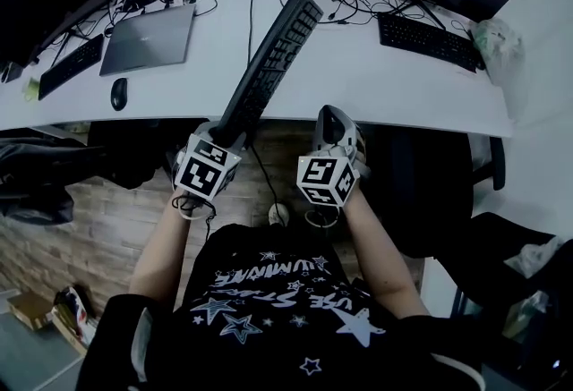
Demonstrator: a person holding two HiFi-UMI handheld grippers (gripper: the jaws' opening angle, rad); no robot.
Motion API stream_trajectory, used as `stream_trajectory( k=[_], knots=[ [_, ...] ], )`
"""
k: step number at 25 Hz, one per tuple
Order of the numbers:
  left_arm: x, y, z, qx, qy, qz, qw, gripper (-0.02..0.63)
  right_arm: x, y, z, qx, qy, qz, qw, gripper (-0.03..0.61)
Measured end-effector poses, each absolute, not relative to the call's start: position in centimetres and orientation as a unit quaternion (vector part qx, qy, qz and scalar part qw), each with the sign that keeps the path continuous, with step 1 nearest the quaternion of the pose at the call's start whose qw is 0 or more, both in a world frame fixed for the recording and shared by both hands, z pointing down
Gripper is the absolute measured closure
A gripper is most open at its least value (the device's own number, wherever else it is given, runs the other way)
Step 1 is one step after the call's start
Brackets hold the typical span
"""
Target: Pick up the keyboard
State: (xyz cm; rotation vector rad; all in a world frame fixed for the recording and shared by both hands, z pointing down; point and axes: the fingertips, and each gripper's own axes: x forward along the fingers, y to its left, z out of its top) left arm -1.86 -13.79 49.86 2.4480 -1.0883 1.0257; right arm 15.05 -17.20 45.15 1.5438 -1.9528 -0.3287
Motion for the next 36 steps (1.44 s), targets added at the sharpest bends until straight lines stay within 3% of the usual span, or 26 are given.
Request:
stream_trajectory(
  k=[9,36],
  knots=[
    [-4.4,-8.1,50.3,0.857,-0.367,0.315,0.181,0.525,13.4,-12.9,44.6,0.606,-0.728,-0.094,0.308,0.571],
    [-10.6,11.3,50.4,0.869,-0.363,0.267,0.203,0.524,8.9,7.0,44.9,0.622,-0.718,-0.06,0.306,0.571]
  ],
)
